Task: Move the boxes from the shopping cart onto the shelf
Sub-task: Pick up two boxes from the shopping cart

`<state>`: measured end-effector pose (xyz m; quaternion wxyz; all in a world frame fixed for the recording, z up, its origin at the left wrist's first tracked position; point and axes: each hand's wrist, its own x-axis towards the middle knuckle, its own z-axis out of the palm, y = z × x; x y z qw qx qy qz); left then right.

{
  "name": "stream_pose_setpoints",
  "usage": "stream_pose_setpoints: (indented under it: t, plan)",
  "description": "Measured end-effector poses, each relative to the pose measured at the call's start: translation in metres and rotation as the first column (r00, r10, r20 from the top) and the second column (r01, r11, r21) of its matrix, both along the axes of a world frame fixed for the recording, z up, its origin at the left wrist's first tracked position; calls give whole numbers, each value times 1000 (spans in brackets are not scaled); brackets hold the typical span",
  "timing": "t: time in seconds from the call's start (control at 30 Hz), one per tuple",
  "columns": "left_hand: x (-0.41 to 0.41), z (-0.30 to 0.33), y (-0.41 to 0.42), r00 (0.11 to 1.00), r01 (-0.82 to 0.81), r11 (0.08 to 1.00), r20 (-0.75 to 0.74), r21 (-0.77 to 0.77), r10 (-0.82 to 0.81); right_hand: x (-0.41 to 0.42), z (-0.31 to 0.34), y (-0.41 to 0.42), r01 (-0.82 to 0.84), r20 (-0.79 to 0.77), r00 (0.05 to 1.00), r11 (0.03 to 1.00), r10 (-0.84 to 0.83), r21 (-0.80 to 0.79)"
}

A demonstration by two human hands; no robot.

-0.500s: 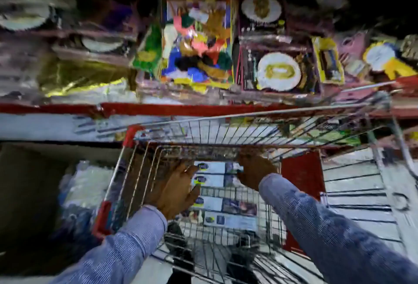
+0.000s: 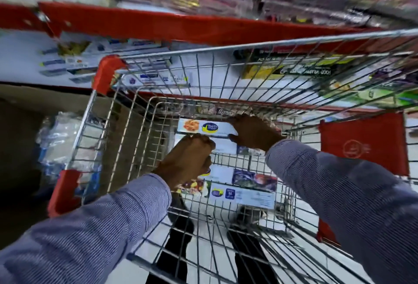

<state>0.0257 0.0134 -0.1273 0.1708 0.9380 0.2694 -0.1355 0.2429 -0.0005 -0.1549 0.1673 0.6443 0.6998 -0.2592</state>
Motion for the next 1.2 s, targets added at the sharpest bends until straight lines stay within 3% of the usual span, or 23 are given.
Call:
stream_pose_setpoints:
  t: [0.13,0.23,0.43,0.53,0.73,0.97,1.2]
  plan:
    - [6,-13,5,999,37,999,-35,16,-36,9,-5,3,-80,-54,995,997,79,-1]
    - [13,-20,1,999,37,999,-34,16,-36,10,-2,7,-50,-52,997,999,49,-16]
    - [21,-49,-7,997,58,997,-49,51,-55,24,22,-4,-30,-25,999,972,37,232]
    - [33,-53,-5,993,-9,998,-121,60,16,28,33,-7,-97,44,995,960,88,264]
    - [43,-17,1,999,-24,999,-39,47,26,19,80,-3,-24,-17,999,927,32,374]
    - [17,144,1,994,-37,999,108,25,34,18,219,12,-32,-115,989,909,87,416]
    - [0,333,19,957,-140,971,277,192,83,20,433,20,-84,-86,983,814,162,575]
